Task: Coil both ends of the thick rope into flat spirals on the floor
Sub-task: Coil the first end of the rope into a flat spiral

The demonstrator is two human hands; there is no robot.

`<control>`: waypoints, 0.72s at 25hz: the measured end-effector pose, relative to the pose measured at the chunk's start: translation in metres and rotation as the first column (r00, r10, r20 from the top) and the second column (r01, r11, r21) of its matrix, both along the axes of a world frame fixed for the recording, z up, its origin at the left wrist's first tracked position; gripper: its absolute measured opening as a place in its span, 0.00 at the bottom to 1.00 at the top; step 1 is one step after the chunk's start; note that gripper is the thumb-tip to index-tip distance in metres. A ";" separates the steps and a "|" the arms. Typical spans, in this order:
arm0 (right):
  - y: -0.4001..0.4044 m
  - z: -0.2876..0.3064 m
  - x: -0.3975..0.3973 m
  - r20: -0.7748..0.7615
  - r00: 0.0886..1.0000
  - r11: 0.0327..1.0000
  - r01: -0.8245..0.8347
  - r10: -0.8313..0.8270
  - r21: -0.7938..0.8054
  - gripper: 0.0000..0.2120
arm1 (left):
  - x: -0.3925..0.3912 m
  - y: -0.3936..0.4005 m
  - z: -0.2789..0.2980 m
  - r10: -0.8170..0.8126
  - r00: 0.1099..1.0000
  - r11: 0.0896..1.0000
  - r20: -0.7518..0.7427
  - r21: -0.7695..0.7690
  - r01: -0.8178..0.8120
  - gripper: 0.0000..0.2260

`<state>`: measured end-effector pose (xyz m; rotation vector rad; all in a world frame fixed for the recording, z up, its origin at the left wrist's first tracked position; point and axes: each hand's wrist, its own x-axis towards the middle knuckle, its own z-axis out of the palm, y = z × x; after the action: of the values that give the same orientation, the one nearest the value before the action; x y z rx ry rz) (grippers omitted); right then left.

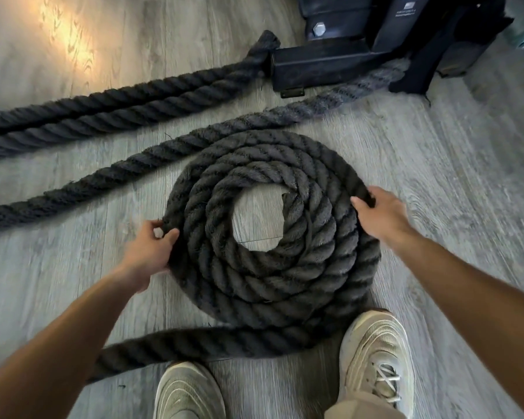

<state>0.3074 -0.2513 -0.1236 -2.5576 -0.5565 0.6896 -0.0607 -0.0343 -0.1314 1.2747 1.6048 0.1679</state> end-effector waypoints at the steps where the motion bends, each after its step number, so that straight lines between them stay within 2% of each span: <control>1: 0.013 0.003 0.009 0.009 1.000 1.000 -0.011 0.011 0.016 0.20 | -0.006 -0.018 0.000 0.047 0.999 0.998 0.027 -0.035 -0.046 0.16; 5: 0.031 0.009 0.012 0.036 0.998 0.997 0.050 -0.052 0.055 0.20 | -0.019 -0.052 0.000 0.153 0.987 0.982 0.053 -0.116 -0.147 0.17; 9: -0.022 0.002 -0.024 -0.067 0.979 0.977 0.197 -0.192 0.081 0.25 | -0.009 -0.014 0.003 0.112 0.988 0.994 0.108 -0.012 -0.111 0.23; 13: -0.076 -0.003 -0.063 -0.134 0.963 0.971 0.238 -0.233 0.015 0.25 | 0.023 0.032 0.008 -0.060 0.995 0.993 0.081 0.108 0.051 0.23; 16: -0.080 -0.006 -0.065 -0.129 0.971 0.979 0.200 -0.203 -0.037 0.26 | 0.033 0.044 0.002 -0.178 0.984 0.976 -0.017 0.122 0.178 0.22; 18: -0.067 -0.005 -0.053 -0.150 0.969 0.980 0.192 -0.196 -0.042 0.23 | 0.029 0.042 -0.002 -0.194 0.979 0.972 -0.058 0.121 0.200 0.21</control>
<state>0.2542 -0.3182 -0.1284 -2.5127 -0.2431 0.8187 -0.0319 0.0078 -0.1331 1.5381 1.5146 0.1183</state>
